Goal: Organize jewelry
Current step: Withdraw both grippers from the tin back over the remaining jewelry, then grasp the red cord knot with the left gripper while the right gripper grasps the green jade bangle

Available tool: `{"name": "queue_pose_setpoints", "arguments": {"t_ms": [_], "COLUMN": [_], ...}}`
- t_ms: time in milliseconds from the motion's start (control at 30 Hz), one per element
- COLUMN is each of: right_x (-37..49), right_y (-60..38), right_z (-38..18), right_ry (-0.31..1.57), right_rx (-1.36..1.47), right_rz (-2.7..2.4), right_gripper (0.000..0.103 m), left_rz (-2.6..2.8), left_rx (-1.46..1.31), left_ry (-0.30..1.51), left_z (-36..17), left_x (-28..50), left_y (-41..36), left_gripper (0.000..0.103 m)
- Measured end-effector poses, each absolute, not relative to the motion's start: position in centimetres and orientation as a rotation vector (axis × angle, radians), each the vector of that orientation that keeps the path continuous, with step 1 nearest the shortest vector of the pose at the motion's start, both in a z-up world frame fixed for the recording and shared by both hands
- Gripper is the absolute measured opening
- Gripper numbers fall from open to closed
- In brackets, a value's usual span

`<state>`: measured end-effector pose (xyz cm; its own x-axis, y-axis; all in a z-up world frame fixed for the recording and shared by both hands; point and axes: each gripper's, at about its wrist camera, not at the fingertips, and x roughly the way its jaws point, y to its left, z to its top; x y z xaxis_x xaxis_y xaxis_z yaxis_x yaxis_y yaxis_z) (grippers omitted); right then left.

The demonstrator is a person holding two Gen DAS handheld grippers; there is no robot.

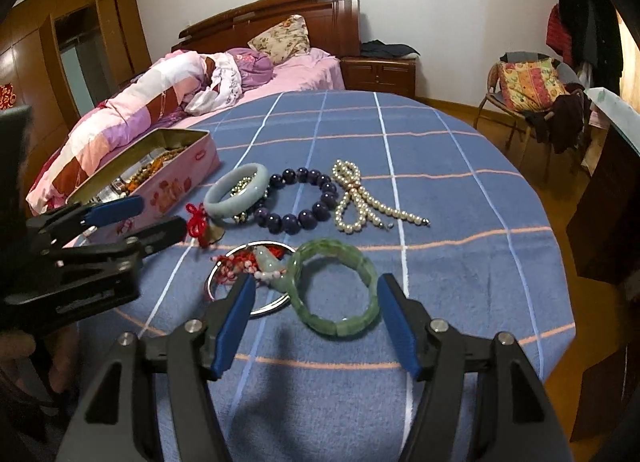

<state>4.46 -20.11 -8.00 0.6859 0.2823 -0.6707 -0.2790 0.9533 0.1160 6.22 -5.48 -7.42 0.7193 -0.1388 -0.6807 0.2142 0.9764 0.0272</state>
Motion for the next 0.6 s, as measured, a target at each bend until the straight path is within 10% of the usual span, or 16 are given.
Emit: {"name": "queue_pose_setpoints", "arguments": {"t_ms": [133,367,600], "right_x": [4.2,3.9,3.7], "right_y": [-20.2,-20.4,-19.9], "right_z": [-8.1,-8.1,-8.5], "right_ry": [0.747,0.734,0.742], "right_rx": [-0.003,-0.011,-0.030], "right_rz": [0.308,0.307,0.342], "right_gripper": [0.067,0.067,0.056], "left_rz": [-0.219,-0.282,-0.274], "left_rx": [0.120,0.054,0.019], "left_ry": [0.762,0.858,0.780], "left_z": [-8.1,-9.4,-8.6], "left_x": [6.9,8.1,6.4], "left_y": [-6.1,-5.6,-4.9], "left_gripper": [0.059,0.002,0.000]}}
